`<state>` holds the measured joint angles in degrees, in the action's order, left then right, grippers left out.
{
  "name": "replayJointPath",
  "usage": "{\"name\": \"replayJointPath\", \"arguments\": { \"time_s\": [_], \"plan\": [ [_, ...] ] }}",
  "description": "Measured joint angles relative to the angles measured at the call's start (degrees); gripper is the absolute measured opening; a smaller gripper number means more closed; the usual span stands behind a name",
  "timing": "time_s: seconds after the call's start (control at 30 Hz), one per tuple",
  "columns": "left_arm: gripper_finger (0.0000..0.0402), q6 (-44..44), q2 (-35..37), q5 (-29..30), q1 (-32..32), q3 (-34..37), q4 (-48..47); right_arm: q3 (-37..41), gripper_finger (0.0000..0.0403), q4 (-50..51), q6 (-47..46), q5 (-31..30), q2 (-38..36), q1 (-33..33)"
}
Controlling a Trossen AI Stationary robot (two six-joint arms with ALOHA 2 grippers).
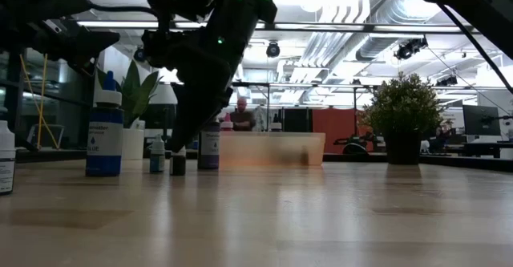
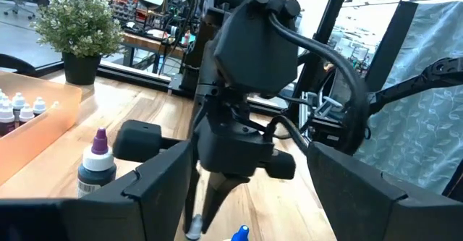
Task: Pick & Place food coloring
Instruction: Put the small black food coloring bottle into the orange bin
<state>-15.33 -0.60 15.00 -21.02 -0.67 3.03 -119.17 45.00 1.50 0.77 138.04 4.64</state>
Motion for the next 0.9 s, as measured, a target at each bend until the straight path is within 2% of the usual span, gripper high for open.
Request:
{"name": "replayJointPath", "arguments": {
  "time_s": [0.5, 0.7, 0.9],
  "plan": [
    [0.0271, 0.0, -0.01, 0.0, 0.01, 0.0, 0.0, 0.0, 0.0055, -2.21, -0.03, -0.35, -7.99, 3.04],
    [0.0271, 0.0, -0.02, 0.0, 0.02, 0.0, 0.0, 0.0, 0.0055, -8.04, -0.02, -3.59, -11.82, 4.49],
    [0.0271, 0.0, -0.01, 0.0, 0.01, 0.0, 0.0, 0.0, 0.0055, -19.34, 3.49, -10.42, -15.05, 6.04]
  ]
}}
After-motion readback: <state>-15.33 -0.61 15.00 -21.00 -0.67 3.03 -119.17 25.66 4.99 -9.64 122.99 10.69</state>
